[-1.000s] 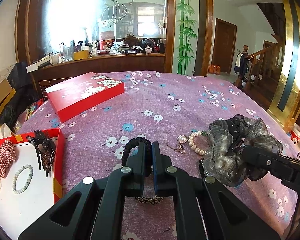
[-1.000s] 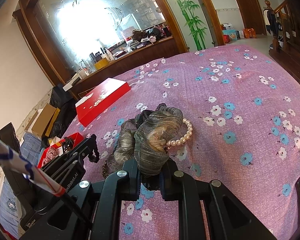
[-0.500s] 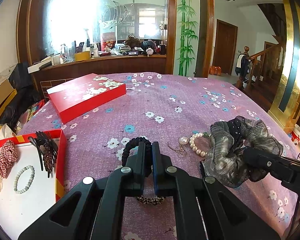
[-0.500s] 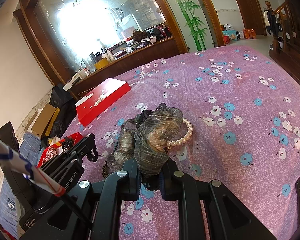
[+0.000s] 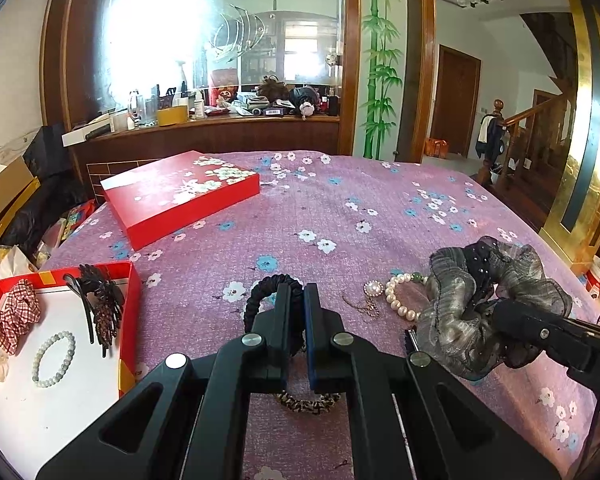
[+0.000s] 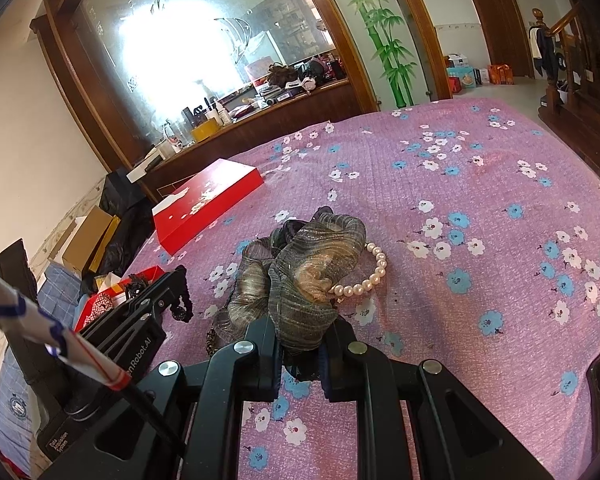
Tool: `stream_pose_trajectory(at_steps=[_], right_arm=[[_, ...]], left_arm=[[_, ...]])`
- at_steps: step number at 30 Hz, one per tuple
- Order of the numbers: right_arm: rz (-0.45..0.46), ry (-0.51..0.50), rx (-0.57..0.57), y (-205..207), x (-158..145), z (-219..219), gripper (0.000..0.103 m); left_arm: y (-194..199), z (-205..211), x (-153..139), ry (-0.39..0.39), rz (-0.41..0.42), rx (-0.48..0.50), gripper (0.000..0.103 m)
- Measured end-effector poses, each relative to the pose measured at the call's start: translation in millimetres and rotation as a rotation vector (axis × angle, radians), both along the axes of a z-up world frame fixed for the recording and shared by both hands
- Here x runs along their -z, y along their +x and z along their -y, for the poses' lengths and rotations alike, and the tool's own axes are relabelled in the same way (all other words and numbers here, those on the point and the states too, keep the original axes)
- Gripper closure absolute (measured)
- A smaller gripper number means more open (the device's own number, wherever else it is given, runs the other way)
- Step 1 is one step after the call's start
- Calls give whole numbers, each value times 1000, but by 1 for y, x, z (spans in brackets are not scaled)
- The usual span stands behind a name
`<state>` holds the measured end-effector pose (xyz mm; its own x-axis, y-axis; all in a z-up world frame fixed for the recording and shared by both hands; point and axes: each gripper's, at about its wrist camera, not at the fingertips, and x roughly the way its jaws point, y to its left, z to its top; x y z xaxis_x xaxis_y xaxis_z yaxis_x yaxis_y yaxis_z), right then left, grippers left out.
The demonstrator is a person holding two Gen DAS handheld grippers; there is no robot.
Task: Organize jewelry
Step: 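Lift the black hair tie with the left gripper while the right lifts the scrunchie, then carry the hair tie and scrunchie into the box and open both grippers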
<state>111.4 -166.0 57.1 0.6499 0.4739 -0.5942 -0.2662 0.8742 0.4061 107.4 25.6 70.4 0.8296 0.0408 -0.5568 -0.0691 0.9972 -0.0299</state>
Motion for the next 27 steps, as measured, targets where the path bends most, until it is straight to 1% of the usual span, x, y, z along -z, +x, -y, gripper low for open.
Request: stream_pose_trajectory(at_steps=[4,7,13,18,19,22,25,27], right_arm=[[14,-5,4,-1,-2,0,88],[38,-15,11,-3,-6,0,88],[59,-6,-2,-6,-10,-2,88],[121,23,-48,-17,-24,-11,88],[127,18,-68,-21,-27,-17,88],[89,49,-166,-27,-28,-39,87],[58,59,-267,-40,-27,-74,87],[41,61,-332,-49,-28,-100,87]], left_arm=[[-1,-2,-4,-2,9,-12,97],[-7,-8,-14,-12,32,-32,97],[-37,-23,-33,-22,63,-62,97],[-70,-50,-45,-35,79,-103,97],[-76,-57,-47,-36,83,-112,97],[-93,-83,-48,-35,78,-153,97],[-103,-113,-42,-38,54,-207,97],[-111,-135,-35,-53,34,-240,97]])
